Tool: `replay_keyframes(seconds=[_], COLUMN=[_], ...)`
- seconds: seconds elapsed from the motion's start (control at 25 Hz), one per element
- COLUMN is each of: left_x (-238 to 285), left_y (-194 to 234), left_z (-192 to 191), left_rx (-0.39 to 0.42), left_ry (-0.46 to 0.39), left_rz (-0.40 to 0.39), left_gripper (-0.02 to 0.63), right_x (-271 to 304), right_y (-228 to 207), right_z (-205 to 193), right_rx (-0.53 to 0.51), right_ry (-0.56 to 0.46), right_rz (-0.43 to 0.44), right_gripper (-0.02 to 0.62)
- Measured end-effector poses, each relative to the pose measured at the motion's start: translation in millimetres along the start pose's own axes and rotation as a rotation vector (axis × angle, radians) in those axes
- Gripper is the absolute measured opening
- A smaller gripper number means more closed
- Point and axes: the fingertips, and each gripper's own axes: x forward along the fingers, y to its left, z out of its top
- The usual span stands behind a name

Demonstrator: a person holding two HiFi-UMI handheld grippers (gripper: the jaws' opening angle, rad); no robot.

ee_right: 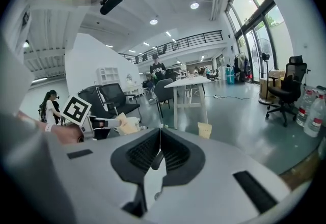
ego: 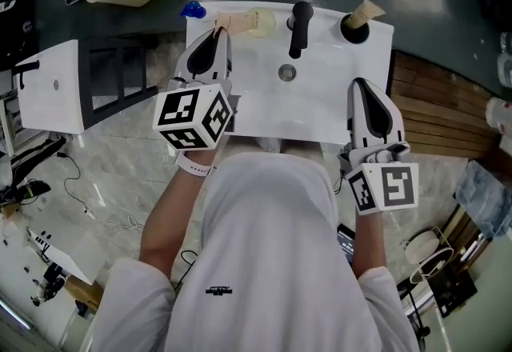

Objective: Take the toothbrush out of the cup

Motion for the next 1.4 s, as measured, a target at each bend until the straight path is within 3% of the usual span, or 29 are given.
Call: replay_keyframes(seconds=[0.32, 0.68, 1.4], left_x=[-53, -112, -122], left_y=[-14, -12, -21], left_z=[27, 43, 11], left_rx=[0.055, 0.084, 0.074], left_ry=[-0.058, -0.111, -0.039], left_rz=[-0.026, 0.006, 0.054], left_gripper=[0.006, 0.006, 0.006], right_x=[-30, -45, -32], right_y=[4, 7, -12], right_z=[21, 37, 41], right_rx=[-0.046, -0.077, -0.100], right_ry=[-0.065, -0.117, -0.134], right_rz=[-0.018, -0.030, -0.016], right_gripper=[0.006, 0.006, 0.008])
